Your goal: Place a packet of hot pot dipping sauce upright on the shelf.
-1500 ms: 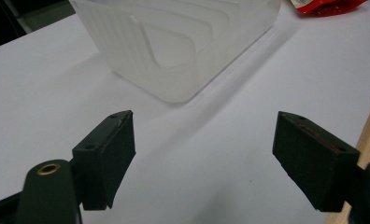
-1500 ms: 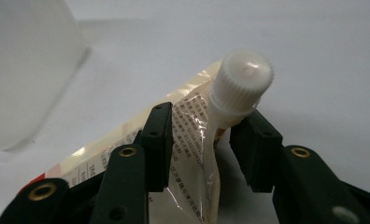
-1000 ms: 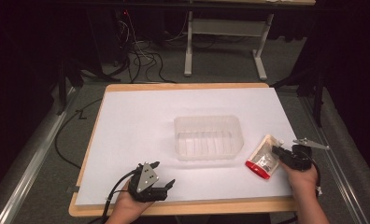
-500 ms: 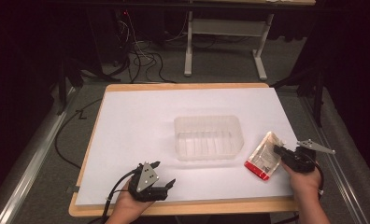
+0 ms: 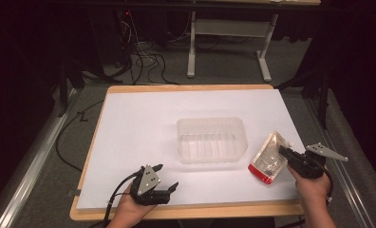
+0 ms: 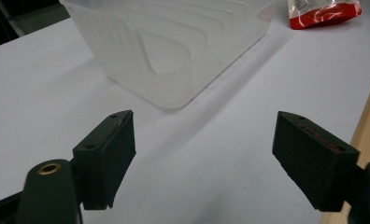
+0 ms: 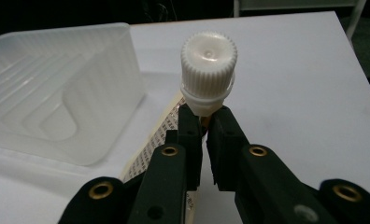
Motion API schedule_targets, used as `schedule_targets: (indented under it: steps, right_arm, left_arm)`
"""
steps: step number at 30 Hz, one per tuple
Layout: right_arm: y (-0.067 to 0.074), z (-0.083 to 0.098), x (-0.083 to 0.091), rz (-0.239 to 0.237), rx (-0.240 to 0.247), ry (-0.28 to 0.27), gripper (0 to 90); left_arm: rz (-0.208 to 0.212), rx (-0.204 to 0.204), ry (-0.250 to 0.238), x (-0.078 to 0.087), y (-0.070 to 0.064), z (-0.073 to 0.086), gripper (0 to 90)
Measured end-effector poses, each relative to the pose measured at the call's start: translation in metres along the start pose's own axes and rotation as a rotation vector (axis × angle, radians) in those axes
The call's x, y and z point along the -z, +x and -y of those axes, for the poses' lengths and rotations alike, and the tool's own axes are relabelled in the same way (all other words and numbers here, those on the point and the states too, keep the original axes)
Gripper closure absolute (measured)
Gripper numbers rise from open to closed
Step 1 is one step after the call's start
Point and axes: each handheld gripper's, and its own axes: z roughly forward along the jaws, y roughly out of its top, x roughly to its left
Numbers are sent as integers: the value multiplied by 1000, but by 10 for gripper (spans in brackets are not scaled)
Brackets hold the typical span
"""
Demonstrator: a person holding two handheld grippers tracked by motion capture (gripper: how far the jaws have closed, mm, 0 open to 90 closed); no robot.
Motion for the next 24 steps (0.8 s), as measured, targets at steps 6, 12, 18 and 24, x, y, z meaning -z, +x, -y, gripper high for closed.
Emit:
schedule_targets:
  steps: [6,12,18,24]
  right_arm:
    - [13,-7,9,-39,13,-54,852]
    - [20,-11,15,-60,23,-98,857]
    - [24,-14,20,-65,28,-133,858]
    - [24,-18,26,-50,34,-187,862]
  left_arm:
    - [4,1,3,0,1,0,220]
    - [4,4,-2,1,1,0,219]
    - [7,5,-8,2,2,0,219]
    - [9,4,-11,1,2,0,219]
